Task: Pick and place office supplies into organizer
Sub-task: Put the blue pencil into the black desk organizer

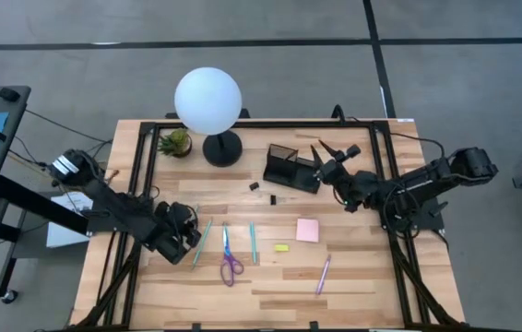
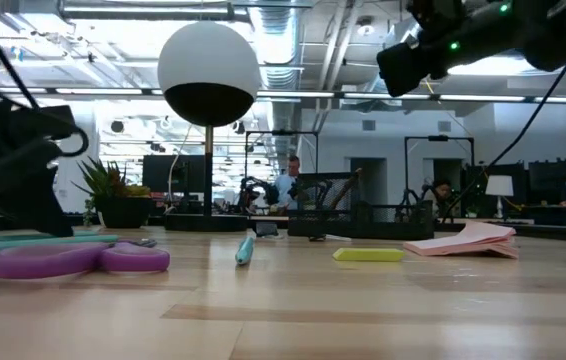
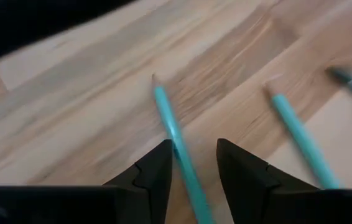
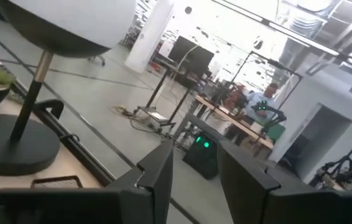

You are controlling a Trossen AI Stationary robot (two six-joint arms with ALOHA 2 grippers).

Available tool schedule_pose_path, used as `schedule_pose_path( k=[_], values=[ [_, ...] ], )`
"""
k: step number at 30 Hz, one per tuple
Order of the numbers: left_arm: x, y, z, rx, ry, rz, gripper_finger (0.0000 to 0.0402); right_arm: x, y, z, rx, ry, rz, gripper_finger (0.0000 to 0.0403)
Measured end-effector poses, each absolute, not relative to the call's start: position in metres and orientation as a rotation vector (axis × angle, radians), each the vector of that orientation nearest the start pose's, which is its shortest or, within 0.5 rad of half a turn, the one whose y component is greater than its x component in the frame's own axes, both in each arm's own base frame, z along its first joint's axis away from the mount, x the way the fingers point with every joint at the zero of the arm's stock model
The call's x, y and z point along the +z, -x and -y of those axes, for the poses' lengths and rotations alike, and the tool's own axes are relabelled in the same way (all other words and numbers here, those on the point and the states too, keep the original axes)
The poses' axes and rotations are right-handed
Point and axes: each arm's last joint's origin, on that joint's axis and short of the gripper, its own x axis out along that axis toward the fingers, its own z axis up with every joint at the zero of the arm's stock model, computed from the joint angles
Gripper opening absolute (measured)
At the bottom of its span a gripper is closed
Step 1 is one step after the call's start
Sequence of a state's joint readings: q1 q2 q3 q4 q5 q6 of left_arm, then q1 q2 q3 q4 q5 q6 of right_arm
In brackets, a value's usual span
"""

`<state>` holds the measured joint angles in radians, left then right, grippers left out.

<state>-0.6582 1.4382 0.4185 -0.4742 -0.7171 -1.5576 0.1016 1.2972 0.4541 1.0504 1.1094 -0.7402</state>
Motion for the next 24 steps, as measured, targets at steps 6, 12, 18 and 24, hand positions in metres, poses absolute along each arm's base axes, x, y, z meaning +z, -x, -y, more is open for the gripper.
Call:
schedule_pose_path(
  k=[6, 12, 18, 24],
  values=[
    [0.086, -0.147, 0.098, 0.827, 0.418, -0.694, 0.0123, 0.231, -0.237, 0.012, -1.036, 0.542, -0.199, 0.0118],
    [0.086, -0.147, 0.11, 0.764, 0.494, -0.591, 0.0123, 0.231, -0.238, 0.018, -1.008, 0.552, -0.182, 0.0118],
    [0.079, -0.159, 0.11, 0.734, 0.629, -0.516, 0.0123, 0.232, -0.24, 0.016, -0.918, 0.573, -0.142, 0.0118],
    [0.061, -0.155, 0.112, 0.765, 0.525, -0.469, 0.0123, 0.238, -0.243, 0.015, -0.908, 0.566, -0.118, 0.0118]
  ],
)
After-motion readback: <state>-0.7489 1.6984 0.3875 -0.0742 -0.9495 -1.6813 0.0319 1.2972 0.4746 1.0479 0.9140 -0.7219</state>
